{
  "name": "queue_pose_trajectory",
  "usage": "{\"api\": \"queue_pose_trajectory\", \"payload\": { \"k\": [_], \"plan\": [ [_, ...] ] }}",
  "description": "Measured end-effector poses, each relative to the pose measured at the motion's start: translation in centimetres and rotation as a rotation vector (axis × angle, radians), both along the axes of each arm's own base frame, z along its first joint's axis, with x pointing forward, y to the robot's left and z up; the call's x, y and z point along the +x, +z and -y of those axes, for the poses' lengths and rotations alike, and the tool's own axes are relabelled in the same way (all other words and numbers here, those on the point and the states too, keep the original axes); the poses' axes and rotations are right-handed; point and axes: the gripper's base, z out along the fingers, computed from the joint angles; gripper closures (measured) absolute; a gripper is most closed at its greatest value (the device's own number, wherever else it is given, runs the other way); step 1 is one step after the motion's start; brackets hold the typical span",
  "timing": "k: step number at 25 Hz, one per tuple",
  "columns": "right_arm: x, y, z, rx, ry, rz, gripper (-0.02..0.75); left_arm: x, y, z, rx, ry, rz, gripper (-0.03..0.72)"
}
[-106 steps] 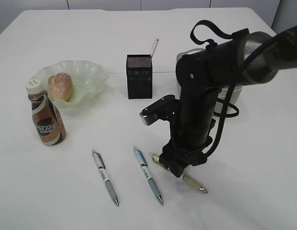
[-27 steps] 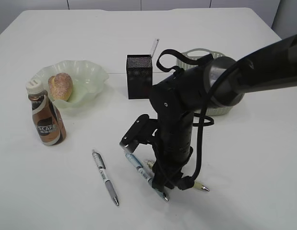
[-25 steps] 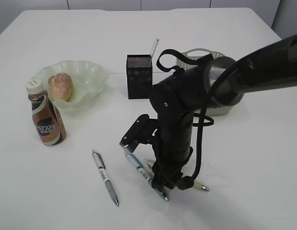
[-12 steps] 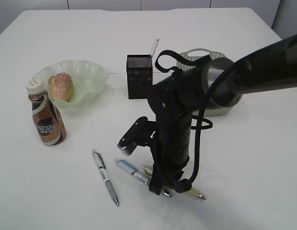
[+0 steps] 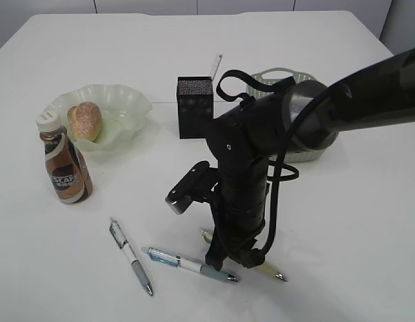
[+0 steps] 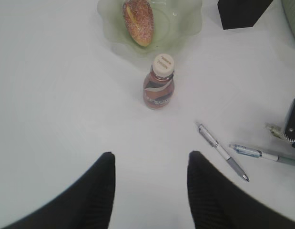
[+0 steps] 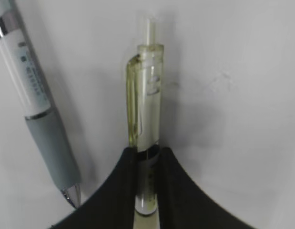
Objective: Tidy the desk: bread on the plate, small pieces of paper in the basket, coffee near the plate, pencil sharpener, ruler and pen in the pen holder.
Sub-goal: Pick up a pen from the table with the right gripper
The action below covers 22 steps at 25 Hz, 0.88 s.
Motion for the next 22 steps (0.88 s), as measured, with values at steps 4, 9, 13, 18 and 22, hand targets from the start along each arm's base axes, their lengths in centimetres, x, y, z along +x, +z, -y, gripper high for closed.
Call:
{"api": "queue_pose_trajectory", "payload": {
  "k": [4, 9, 13, 18, 22],
  "plan": [
    [0.0, 0.1, 0.0, -0.007, -0.028, -0.006, 0.648, 0.0, 0.0, 0.0, 0.000, 0.000, 0.000, 0.328],
    [0.7, 1.1, -0.3, -0.045, -0.098, -0.027, 0.648, 0.0, 0.0, 0.0, 0.000, 0.000, 0.000, 0.328],
    [2.0, 3.9, -1.3, -0.031, -0.160, -0.002, 0.648, 0.0, 0.0, 0.0, 0.000, 0.000, 0.000, 0.328],
    [3.5, 7.6, -2.4, 0.025, -0.243, 0.062, 0.648, 0.0, 0.0, 0.0, -0.001, 0.000, 0.000, 0.328],
    [4.5, 10.1, -3.1, 0.092, -0.355, 0.121, 0.648, 0.0, 0.0, 0.0, -0.002, -0.001, -0.001, 0.328]
  ]
}}
